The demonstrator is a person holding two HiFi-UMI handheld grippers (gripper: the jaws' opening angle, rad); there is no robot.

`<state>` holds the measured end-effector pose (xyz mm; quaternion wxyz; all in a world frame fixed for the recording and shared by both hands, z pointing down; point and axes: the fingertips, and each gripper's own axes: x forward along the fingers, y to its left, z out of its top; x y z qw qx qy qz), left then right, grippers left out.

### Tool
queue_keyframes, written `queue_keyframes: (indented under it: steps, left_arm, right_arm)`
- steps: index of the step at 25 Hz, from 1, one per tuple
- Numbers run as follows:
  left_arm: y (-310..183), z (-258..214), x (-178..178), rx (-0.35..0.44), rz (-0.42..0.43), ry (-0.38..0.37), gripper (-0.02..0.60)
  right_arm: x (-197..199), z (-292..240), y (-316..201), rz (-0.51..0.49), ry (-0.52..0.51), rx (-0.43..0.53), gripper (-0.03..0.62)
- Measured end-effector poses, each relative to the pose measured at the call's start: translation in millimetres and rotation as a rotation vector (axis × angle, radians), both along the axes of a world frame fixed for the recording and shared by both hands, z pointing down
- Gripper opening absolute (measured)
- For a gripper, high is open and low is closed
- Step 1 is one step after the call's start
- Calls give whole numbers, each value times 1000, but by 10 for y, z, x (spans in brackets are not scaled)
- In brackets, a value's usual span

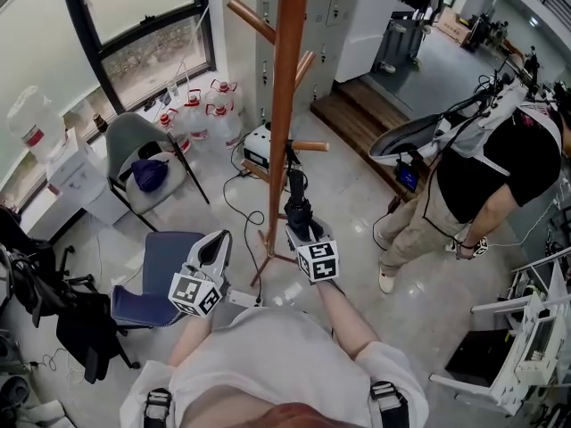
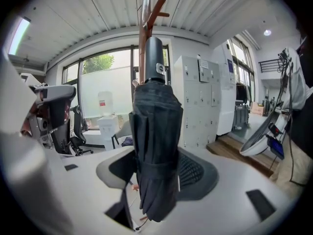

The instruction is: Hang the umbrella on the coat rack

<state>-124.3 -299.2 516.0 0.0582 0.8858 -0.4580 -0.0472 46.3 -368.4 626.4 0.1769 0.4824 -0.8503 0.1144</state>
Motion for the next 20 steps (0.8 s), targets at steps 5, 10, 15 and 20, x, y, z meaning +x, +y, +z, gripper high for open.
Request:
queue_keyframes:
  steps: [5, 10, 15, 20]
  left_arm:
    - [3, 4, 0, -2, -1, -4, 9]
    - [11, 7, 10, -3, 0, -5, 9]
    - [43, 12, 1, -1, -5, -5, 9]
    - [60, 10, -27, -6, -10, 8, 9]
  right_arm:
    - [-25, 41, -4, 9, -12, 4, 242]
    - [-80, 67, -21, -2, -12, 7, 242]
    - [-89, 70, -15, -1, -13, 10, 242]
    - [-79, 73, -12, 7, -6, 6, 242]
